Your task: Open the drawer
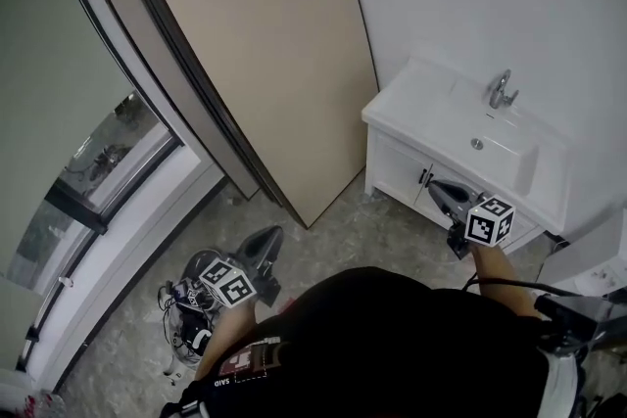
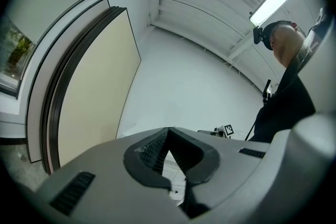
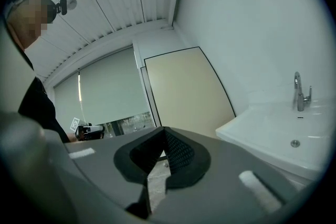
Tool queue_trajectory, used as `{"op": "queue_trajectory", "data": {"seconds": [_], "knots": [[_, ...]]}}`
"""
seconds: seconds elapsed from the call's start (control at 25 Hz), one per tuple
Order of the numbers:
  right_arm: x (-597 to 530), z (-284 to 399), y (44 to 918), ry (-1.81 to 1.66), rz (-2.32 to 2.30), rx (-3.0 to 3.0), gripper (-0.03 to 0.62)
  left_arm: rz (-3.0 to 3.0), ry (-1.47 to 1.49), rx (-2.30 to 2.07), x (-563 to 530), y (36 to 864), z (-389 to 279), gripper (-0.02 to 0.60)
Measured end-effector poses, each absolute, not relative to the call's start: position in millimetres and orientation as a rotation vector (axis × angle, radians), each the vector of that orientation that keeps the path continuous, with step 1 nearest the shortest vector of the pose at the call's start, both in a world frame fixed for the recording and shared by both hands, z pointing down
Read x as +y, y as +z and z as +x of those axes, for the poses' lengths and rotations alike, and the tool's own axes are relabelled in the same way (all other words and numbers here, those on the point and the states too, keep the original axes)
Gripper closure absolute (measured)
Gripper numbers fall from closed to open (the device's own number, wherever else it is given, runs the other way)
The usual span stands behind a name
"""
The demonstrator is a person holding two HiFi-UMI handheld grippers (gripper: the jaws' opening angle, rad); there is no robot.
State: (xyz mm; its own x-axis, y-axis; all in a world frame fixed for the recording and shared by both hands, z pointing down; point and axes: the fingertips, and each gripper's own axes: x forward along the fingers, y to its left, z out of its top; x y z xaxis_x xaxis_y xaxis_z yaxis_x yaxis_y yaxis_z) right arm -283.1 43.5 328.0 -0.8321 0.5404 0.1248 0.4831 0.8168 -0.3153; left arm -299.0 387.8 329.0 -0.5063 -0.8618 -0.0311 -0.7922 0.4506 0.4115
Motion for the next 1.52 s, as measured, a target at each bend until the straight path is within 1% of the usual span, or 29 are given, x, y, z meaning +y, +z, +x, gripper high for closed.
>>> {"op": "queue_trajectory", "data": {"seconds": [0.28,0.44,0.64,0.88,1.08,1.24,1.52], "knots": [[23.5,-324.9,337.4,0.416,-0.641,-2.814,0.592,1.571,-0.597,-2.410,362.7,341.8,-375.5,0.581],[28.6,-361.5,323.3,0.405,-0.538,-2.858,0.594,1.656,-0.620,-2.324,358.8,338.6,-437.5,0.581],[35.5,-404.6,308.3,0.409,-0.392,-2.923,0.594,1.796,-0.572,-2.240,359.5,324.3,-513.5,0.581],[57.6,-456.5,314.6,0.424,-0.279,-2.929,0.592,1.877,-0.552,-2.146,366.0,325.6,-592.8,0.581],[54.0,-485.3,321.5,0.450,-0.190,-2.928,0.593,1.937,-0.525,-2.083,356.0,330.7,-634.9,0.581],[42.4,-501.8,328.7,0.461,-0.169,-2.914,0.593,1.938,-0.554,-2.041,339.4,335.9,-654.4,0.581],[-24.2,-545.2,337.2,0.467,-0.197,-2.913,0.594,1.898,-0.540,-2.065,280.1,348.2,-691.6,0.581]]}}
